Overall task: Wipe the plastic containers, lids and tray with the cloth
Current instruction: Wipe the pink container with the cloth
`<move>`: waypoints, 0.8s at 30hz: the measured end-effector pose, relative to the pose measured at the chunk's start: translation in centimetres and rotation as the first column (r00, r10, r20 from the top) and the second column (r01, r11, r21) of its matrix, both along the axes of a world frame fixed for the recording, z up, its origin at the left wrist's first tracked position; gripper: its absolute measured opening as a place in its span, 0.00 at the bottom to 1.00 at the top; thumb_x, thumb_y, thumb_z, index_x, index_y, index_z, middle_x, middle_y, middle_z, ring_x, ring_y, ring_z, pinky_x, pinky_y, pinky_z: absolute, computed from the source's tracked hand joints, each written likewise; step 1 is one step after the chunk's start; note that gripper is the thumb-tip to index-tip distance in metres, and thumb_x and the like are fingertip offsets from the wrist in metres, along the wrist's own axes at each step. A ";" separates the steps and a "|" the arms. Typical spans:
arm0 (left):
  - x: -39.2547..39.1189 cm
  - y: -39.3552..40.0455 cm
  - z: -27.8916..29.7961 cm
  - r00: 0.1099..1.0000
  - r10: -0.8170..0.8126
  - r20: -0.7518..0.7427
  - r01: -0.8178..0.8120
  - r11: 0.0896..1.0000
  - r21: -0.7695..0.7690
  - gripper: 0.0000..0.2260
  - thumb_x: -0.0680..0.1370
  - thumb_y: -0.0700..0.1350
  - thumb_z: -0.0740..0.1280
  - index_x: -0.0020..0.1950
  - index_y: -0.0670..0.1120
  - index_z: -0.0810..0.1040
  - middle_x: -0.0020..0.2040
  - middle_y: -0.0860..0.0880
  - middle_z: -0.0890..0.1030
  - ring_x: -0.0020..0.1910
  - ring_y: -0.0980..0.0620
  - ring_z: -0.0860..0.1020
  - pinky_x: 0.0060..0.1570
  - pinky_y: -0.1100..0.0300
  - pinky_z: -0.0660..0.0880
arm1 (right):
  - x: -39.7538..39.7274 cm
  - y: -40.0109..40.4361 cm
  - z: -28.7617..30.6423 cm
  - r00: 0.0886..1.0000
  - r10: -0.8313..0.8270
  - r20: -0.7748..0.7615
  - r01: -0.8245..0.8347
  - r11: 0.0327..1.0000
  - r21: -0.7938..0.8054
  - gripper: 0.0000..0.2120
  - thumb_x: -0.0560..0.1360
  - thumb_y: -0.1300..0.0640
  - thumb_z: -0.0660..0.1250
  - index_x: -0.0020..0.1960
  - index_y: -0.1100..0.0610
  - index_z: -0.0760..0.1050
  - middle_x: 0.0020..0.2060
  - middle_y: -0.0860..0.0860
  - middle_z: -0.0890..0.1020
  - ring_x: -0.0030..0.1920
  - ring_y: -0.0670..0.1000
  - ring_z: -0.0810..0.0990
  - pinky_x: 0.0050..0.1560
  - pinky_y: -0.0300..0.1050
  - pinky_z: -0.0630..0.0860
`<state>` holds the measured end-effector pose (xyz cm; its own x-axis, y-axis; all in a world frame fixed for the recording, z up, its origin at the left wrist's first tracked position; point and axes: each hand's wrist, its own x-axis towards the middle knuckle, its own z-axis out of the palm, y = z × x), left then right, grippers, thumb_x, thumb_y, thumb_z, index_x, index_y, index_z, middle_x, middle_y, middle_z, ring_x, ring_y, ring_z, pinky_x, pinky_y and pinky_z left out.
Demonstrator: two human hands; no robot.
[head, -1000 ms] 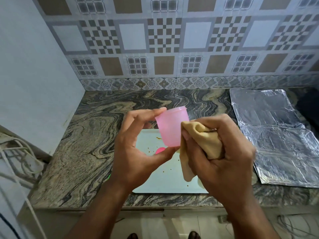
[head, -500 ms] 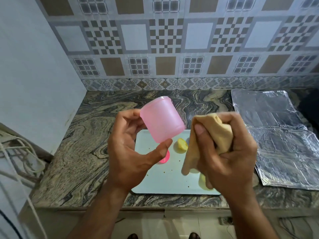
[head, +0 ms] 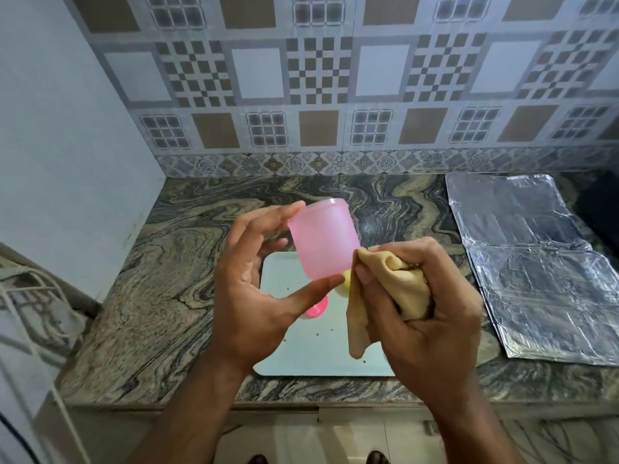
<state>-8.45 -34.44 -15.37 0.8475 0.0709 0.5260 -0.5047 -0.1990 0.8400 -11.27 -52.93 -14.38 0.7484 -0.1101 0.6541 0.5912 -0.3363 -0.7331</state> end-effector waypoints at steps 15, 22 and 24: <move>-1.2 0.2 -0.9 0.995 -0.095 -0.039 0.088 0.983 -0.161 0.32 0.65 0.40 0.82 0.63 0.53 0.73 0.63 0.56 0.81 0.64 0.48 0.81 0.63 0.48 0.79 | 2.9 -1.2 1.5 0.987 0.055 -0.152 -0.054 0.998 0.011 0.05 0.79 0.60 0.74 0.50 0.61 0.80 0.41 0.44 0.84 0.41 0.48 0.83 0.42 0.40 0.78; -1.3 -0.8 -0.5 0.985 -0.150 -0.086 0.121 0.953 -0.278 0.33 0.67 0.37 0.79 0.66 0.55 0.70 0.69 0.43 0.76 0.66 0.41 0.81 0.61 0.39 0.80 | -0.3 1.0 0.4 0.996 0.093 -0.017 -0.089 0.983 0.164 0.03 0.78 0.59 0.71 0.51 0.57 0.79 0.43 0.43 0.83 0.41 0.42 0.82 0.45 0.31 0.75; -1.3 -1.0 -0.5 0.979 -0.179 -0.098 0.150 0.955 -0.255 0.34 0.68 0.37 0.79 0.68 0.53 0.69 0.70 0.45 0.78 0.68 0.40 0.79 0.65 0.37 0.78 | -0.4 1.2 0.0 0.997 0.069 -0.029 -0.063 0.985 0.163 0.05 0.79 0.58 0.72 0.50 0.60 0.79 0.43 0.44 0.83 0.41 0.44 0.83 0.44 0.34 0.77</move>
<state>-9.76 -35.40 -15.91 0.9136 0.0393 0.4048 -0.4067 0.0980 0.9083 -11.66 -51.77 -14.38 0.7792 -0.1622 0.6054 0.5817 -0.1722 -0.7949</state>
